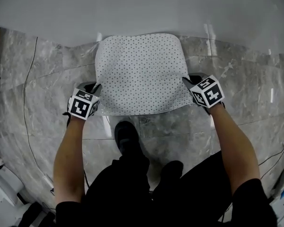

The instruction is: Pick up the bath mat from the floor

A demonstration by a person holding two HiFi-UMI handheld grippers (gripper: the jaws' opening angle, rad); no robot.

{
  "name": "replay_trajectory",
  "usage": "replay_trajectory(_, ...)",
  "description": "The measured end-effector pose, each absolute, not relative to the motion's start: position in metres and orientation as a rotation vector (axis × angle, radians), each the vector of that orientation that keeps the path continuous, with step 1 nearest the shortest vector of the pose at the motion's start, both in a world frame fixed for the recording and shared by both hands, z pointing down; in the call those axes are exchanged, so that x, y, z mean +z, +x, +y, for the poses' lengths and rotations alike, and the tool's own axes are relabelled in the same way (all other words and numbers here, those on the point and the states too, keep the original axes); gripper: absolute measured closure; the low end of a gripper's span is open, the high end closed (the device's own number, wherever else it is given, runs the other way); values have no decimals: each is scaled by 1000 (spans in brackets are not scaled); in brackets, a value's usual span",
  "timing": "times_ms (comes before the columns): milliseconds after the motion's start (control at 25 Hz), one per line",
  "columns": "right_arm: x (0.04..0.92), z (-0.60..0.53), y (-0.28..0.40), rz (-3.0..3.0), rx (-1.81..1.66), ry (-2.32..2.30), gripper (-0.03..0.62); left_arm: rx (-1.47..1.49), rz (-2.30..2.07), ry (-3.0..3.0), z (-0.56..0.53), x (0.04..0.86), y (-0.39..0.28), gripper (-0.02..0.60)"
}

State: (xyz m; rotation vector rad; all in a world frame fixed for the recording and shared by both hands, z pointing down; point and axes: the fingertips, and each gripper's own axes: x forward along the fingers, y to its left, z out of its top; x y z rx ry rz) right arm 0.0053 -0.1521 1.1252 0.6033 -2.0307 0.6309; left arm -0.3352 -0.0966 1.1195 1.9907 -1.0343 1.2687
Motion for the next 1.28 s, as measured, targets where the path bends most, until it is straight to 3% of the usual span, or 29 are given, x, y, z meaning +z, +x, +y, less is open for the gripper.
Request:
replay_trajectory(600, 1106, -161, -9, -2063, 696, 639, 556, 1251, -938, 2080, -101, 1073, -314, 545)
replay_trajectory(920, 1083, -190, 12, -2113, 724, 767, 556, 1187, -1099, 2028, -118, 1053, -348, 546)
replay_trajectory(1280, 1096, -182, 17, -2072, 700, 743, 554, 1226, -1078, 2017, -103, 1067, -339, 546)
